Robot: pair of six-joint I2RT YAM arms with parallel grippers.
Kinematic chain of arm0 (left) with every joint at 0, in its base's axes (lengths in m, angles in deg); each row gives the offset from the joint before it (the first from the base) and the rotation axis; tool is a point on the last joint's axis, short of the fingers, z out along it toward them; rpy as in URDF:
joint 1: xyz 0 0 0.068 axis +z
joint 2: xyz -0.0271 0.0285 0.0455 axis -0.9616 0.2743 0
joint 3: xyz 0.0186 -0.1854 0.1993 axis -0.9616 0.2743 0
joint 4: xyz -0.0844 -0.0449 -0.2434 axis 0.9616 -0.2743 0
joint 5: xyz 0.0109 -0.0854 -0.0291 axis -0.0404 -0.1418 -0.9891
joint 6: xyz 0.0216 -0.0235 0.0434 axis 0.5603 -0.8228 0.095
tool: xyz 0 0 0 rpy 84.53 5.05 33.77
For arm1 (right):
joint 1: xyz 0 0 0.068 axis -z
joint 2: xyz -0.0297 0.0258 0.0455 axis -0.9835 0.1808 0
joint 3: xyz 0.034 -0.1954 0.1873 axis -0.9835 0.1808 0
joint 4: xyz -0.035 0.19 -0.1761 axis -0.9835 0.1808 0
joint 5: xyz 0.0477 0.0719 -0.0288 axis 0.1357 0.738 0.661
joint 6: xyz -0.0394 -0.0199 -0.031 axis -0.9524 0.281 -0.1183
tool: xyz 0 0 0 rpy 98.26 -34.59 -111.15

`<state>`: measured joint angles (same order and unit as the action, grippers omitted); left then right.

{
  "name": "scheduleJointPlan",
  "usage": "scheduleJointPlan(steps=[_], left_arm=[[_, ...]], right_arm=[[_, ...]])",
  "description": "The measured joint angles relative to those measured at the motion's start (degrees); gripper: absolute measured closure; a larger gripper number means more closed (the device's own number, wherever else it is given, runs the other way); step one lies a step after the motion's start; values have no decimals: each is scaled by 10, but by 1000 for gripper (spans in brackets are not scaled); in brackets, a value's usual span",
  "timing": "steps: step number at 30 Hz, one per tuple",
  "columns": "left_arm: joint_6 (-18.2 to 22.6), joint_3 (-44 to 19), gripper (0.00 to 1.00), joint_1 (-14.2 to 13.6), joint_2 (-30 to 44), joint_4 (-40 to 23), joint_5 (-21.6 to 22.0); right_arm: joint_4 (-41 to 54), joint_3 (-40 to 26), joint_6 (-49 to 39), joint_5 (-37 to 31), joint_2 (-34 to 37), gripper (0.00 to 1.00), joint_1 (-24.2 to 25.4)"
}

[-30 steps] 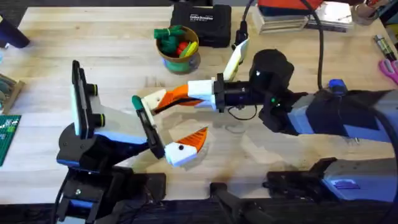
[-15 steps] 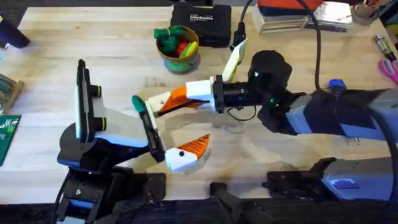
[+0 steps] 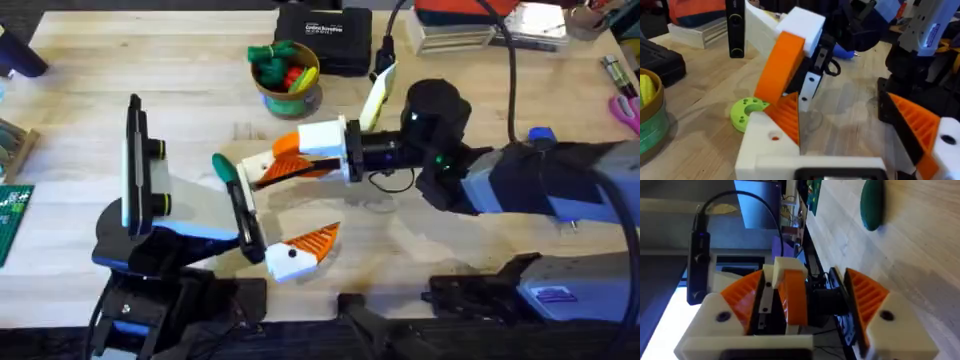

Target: Pick up the gripper from the table and insert it into the empty holder that is missing its gripper. Then pick up a screw, insert it into the mounting hole, and use the screwdriver to tighten it. Finally, clean up the table by picking up the vegetable and placing it into the bucket.

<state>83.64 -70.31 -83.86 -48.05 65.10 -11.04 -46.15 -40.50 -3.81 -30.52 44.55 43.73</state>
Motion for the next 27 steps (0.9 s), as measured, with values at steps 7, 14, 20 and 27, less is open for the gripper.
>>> scheduleJointPlan(steps=[7, 14, 20, 27], left_arm=[[0, 0, 15, 0, 0, 0, -6], [0, 0, 16, 0, 0, 0, -8], [0, 0, 15, 0, 0, 0, -9], [0, 0, 15, 0, 0, 0, -9]], right_arm=[[-1, 0, -5, 6, 0, 10, 29], [28, -28, -56, 3, 0, 9, 87], [262, -129, -169, 0, -6, 9, 124], [656, -252, -391, -80, -71, 7, 124]])
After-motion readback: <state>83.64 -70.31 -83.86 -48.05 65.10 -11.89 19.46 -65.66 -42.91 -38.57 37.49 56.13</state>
